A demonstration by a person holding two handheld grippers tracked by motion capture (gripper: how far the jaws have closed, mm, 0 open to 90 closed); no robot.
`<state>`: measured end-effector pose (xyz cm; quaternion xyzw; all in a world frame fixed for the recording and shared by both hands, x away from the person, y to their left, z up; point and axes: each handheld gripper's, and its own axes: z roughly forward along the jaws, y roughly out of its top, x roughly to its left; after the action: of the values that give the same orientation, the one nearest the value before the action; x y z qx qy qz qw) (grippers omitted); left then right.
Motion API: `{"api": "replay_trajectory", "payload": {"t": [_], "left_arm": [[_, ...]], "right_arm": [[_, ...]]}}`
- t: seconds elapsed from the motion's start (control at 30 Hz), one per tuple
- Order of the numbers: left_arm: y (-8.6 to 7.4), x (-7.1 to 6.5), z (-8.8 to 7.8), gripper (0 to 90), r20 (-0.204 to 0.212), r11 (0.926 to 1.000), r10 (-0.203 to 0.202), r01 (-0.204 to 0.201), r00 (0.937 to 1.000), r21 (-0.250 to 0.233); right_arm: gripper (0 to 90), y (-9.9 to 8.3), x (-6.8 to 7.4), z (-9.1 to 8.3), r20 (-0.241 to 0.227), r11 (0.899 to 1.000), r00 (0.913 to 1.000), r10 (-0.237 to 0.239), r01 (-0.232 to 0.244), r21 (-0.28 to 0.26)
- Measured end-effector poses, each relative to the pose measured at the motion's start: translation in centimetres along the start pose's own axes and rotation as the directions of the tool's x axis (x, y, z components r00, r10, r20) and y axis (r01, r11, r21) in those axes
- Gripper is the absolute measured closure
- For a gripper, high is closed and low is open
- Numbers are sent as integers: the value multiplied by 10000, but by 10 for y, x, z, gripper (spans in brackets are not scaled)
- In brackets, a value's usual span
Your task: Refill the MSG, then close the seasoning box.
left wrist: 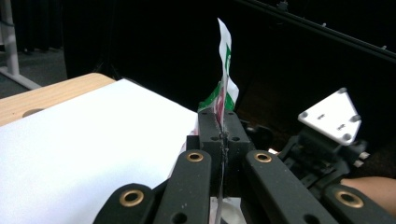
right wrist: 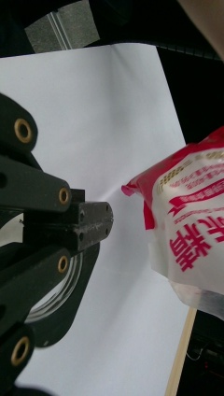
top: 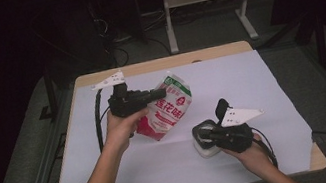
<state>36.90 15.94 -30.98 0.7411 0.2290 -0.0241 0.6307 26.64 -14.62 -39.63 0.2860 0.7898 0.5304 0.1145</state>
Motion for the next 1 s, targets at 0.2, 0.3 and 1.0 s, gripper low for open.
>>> {"api": "replay_trajectory", "payload": {"t": [0.2, 0.3, 1.0], "left_arm": [[-17, 19, 0, 898, -373, 9998, -171, 173, 9992, 41], [-24, 23, -6, 898, -424, 9995, -315, 312, 9986, -95], [-35, 14, -67, 897, -1642, 9996, 107, -63, 9864, 272]], "right_arm": [[900, -3, -5, -8, 109, 9999, 9998, 150, -151, 4], [900, -3, -6, -8, 102, 9999, 9998, 150, -150, 31], [900, -4, -11, -9, -263, 9991, 9991, 342, -335, 266]]}}
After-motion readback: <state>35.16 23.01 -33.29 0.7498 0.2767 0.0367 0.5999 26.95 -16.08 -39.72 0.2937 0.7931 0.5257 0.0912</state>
